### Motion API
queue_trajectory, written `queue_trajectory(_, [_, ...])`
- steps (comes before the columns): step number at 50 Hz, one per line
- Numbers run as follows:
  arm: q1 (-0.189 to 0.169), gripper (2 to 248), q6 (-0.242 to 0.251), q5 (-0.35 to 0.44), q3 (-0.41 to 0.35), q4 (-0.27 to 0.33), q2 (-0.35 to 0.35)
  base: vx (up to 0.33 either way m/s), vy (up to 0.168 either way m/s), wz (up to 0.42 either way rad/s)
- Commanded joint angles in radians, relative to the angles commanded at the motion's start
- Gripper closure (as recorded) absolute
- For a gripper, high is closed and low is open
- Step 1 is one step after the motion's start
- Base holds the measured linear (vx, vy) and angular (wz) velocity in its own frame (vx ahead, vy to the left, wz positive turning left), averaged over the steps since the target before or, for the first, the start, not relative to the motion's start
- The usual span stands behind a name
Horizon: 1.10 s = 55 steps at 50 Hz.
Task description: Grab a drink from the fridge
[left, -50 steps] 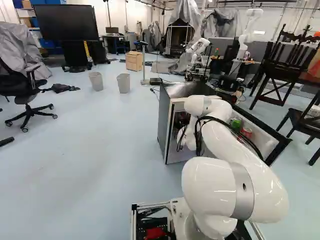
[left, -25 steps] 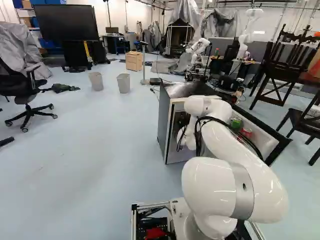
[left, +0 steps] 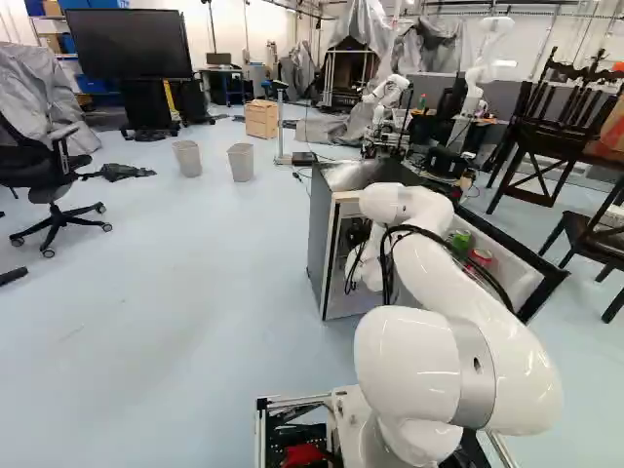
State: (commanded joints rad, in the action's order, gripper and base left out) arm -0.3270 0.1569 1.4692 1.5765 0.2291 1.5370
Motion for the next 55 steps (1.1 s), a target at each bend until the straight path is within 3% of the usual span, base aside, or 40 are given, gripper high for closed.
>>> queue_trajectory(55, [-0.030,152,0.000,0.000,-0.354,0.000,-0.190,0.000,0.000,0.000])
